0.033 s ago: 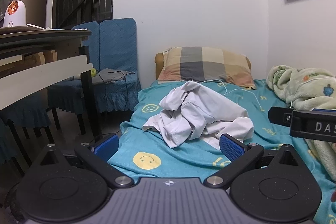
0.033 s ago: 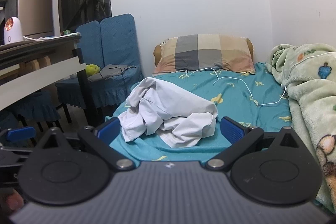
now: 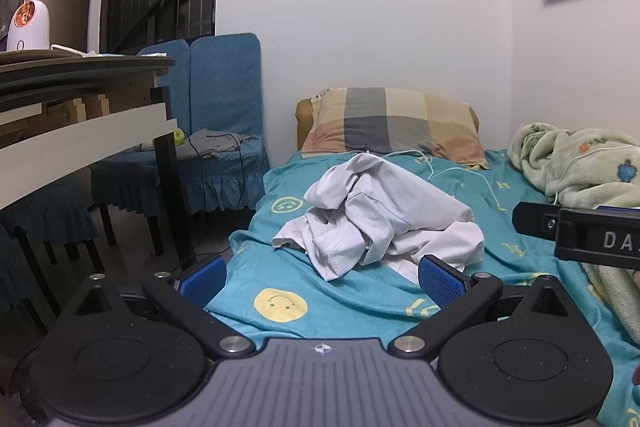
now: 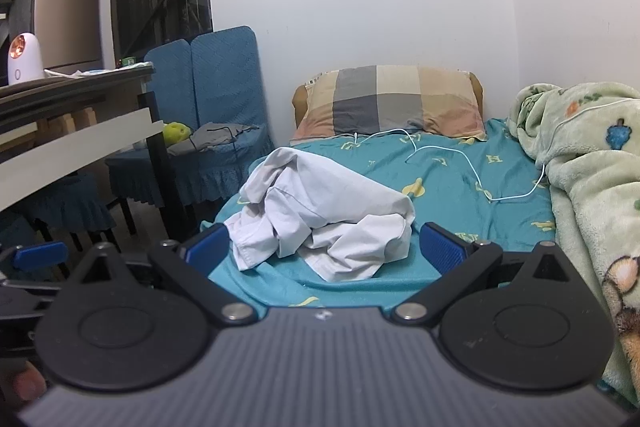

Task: Fold clothes
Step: 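Move both grippers toward the crumpled white T-shirt on the bed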

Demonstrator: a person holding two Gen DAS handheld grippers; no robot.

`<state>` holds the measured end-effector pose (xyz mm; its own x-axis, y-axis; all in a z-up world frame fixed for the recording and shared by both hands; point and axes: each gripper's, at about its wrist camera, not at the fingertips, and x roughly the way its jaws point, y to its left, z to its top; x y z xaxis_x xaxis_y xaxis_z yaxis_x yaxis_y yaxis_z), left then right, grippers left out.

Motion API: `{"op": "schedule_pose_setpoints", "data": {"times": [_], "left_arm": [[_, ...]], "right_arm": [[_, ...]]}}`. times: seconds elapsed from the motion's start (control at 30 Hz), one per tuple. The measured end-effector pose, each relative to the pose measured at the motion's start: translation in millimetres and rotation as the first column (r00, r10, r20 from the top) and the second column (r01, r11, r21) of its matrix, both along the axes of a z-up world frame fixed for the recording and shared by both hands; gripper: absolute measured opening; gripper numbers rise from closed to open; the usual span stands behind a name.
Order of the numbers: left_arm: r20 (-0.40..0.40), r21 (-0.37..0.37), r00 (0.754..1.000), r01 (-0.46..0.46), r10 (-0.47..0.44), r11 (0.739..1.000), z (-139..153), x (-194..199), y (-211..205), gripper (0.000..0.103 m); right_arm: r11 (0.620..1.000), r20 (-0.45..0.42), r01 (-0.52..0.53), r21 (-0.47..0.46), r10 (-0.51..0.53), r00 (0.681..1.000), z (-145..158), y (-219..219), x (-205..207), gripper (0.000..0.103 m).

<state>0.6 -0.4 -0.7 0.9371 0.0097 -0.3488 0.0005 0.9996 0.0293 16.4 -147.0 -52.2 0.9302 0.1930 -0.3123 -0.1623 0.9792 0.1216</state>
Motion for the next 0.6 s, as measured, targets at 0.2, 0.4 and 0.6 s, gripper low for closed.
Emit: {"op": "schedule_pose_setpoints", "data": {"times": [0.2,0.4,0.6], "left_arm": [[-0.022,-0.007,1.000,0.006,-0.006,1.000,-2.9,2.7,-1.7,0.103],[-0.042,-0.012,0.999,0.010,-0.011,1.000,-5.5,5.1,-3.3,0.103],[-0.043,-0.002,0.999,0.006,-0.006,1.000,-5.6,5.8,-2.9,0.103]], "right_arm": [[1.000,0.022,0.002,0.005,-0.002,1.000,-0.7,-0.7,-0.4,0.103],[1.000,0.012,-0.003,0.015,0.003,1.000,-1.5,1.1,-0.7,0.103],[0.999,-0.013,-0.016,0.040,0.017,1.000,-0.6,3.2,2.5,0.103]]}}
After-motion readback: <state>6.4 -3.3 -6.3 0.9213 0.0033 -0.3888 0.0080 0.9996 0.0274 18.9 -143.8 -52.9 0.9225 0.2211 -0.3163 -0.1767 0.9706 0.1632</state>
